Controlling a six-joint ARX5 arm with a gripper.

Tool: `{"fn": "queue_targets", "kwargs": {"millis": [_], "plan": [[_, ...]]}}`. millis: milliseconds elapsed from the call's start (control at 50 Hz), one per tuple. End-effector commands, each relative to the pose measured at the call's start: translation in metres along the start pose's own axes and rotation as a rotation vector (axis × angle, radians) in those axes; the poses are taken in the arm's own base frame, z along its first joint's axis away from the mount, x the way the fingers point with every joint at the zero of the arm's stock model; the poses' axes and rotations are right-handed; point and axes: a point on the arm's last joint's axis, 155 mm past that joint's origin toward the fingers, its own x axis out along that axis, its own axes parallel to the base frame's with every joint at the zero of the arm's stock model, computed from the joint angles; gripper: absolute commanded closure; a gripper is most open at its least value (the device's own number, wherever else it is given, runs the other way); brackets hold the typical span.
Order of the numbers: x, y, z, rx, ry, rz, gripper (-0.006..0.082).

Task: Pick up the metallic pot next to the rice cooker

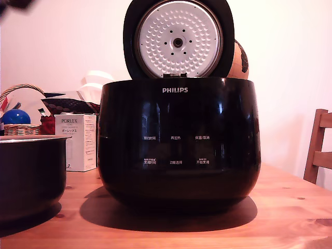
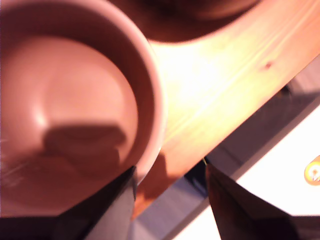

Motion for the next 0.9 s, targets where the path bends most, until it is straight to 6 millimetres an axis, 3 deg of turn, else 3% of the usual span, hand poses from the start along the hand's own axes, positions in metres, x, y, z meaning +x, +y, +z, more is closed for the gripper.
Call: {"fn": "queue_targets", "kwargs": {"millis": [0,180,440,880], "plan": [[0.005,-0.003,0.003,0.021,0.019,-0.007,0.0364],[0.026,0.000,0.008,0.042,0.085,0.012,0.0365],[0.050,0.023,0.012,0.054,0.159,0.103,0.0366],[0.080,0.028,0.016,0.050,0.223,0.094,0.0370]]}}
